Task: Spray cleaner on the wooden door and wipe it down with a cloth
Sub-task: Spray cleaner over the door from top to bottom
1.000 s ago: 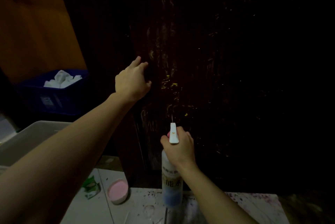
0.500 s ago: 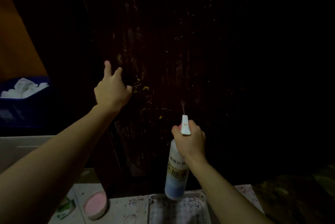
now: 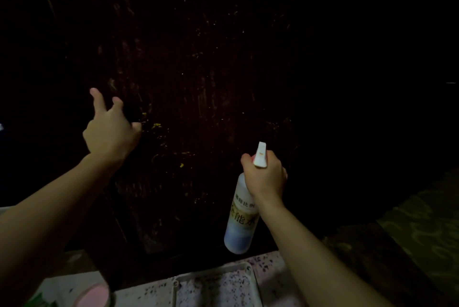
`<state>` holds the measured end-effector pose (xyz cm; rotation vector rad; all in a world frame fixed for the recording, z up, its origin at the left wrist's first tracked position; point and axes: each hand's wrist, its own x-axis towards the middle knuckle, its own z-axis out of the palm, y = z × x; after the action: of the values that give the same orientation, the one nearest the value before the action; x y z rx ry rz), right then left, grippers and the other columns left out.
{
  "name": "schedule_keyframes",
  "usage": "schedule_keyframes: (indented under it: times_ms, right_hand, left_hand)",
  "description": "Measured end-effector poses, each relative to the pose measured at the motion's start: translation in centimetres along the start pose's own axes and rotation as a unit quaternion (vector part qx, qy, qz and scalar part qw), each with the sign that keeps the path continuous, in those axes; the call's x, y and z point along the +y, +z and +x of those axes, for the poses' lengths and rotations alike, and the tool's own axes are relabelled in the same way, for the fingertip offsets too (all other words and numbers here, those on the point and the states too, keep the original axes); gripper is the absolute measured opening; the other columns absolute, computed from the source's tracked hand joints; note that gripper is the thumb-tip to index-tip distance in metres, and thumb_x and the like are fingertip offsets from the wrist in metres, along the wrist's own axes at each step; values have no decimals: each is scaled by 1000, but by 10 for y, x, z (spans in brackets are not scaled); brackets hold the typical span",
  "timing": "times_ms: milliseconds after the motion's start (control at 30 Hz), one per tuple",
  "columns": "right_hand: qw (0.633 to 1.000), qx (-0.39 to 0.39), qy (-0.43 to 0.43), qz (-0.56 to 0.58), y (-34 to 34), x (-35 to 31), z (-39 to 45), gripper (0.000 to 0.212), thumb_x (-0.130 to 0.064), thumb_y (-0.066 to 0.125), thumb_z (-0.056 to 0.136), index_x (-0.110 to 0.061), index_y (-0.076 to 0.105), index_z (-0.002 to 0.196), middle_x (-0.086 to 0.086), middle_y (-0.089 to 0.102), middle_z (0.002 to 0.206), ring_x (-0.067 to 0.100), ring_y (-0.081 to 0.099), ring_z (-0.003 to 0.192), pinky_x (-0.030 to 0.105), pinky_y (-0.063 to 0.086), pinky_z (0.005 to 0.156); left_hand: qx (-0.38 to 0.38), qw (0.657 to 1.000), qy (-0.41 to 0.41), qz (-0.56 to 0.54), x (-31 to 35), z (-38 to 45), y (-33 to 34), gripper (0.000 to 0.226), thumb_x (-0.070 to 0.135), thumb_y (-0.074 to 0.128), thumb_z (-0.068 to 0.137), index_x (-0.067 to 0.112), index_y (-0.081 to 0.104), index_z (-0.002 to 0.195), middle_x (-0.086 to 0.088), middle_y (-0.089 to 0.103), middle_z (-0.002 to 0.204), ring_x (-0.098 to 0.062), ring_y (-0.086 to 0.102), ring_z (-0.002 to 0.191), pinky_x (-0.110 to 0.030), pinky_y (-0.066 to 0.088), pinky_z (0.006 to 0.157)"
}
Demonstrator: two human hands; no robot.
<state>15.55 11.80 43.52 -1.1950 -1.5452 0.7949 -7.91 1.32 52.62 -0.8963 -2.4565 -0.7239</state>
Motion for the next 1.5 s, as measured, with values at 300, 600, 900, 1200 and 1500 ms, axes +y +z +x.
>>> schedule_keyframes:
  times_ms: [300,600,900,1200,1500]
  right_hand:
    - [999,37,10,-23,-23,4,13,20,-38,62,82,-19,60,84,-10,55,76,22,57,93,48,41,97]
    - [1000,10,-22,2,-16,0,8,23,-44,65,77,-24,54,77,-12,55,72,22,59,88,50,47,90]
    - [994,-77,-74,12,3,-11,-12,21,-36,69,79,-20,56,76,-3,61,73,16,60,72,30,50,63]
    - [986,-154,-67,-19,35,-2,-49,23,-30,65,81,-24,49,65,-6,56,63,18,59,66,43,55,67]
    - [977,-206,-51,-20,73,11,-85,21,-31,66,80,-22,50,69,-4,55,68,22,58,70,41,53,69]
  left_hand:
    - [24,998,53,3,14,-7,3,73,31,65,87,16,29,148,-11,11,160,-46,55,109,-54,49,83]
    - [-18,999,44,6,23,-7,5,78,36,65,87,18,22,150,-13,0,160,-47,55,108,-53,48,85]
    - [-28,999,38,-3,23,-4,1,76,34,65,87,20,24,150,-12,2,160,-44,54,112,-52,47,89]
    - [-25,998,59,19,-3,-11,0,77,35,65,87,24,24,151,-6,4,161,-37,51,122,-48,47,92]
    - [-66,997,35,-19,-32,-46,32,75,32,65,86,26,26,150,-5,18,158,-32,47,126,-47,45,96]
